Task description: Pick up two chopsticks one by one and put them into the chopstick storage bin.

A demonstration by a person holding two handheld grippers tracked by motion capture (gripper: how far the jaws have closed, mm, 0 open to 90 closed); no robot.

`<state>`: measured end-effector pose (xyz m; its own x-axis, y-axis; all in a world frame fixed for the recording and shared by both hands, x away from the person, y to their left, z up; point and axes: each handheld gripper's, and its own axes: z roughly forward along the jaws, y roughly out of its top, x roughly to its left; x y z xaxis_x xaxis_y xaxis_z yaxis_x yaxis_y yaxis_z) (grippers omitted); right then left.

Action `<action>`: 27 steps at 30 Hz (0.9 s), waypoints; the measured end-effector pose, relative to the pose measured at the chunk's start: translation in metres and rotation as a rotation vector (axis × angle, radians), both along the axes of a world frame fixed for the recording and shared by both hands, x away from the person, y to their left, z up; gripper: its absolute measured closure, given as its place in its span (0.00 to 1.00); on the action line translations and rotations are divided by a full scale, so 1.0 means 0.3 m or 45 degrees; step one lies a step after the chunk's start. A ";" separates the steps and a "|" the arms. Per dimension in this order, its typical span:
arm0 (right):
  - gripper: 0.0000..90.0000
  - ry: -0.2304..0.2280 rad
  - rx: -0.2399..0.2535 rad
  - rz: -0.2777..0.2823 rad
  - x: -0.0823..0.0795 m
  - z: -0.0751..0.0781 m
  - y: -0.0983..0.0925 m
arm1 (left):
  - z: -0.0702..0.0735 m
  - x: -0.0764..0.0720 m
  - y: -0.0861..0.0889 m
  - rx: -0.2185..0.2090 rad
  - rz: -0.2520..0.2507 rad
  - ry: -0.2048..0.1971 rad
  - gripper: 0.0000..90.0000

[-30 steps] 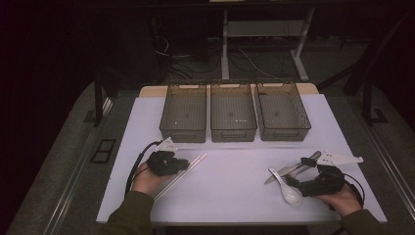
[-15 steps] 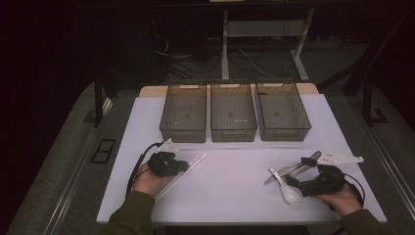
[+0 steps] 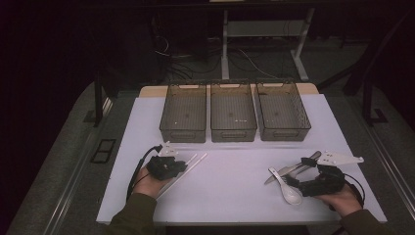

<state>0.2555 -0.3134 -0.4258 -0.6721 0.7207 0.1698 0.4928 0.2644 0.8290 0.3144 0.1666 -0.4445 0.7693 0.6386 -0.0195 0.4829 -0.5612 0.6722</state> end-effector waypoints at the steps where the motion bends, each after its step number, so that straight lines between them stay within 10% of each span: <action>1: 0.03 0.001 0.001 0.000 0.000 0.000 0.000 | -0.001 -0.002 -0.001 0.007 0.002 -0.009 0.88; 27: 0.03 0.001 0.004 0.001 0.001 0.000 0.000 | 0.034 0.000 0.013 -0.026 0.071 0.028 0.93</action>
<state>0.2557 -0.3134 -0.4258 -0.6727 0.7194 0.1728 0.4934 0.2622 0.8294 0.3144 0.1704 -0.4343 0.7316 0.6800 -0.0494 0.5280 -0.5193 0.6720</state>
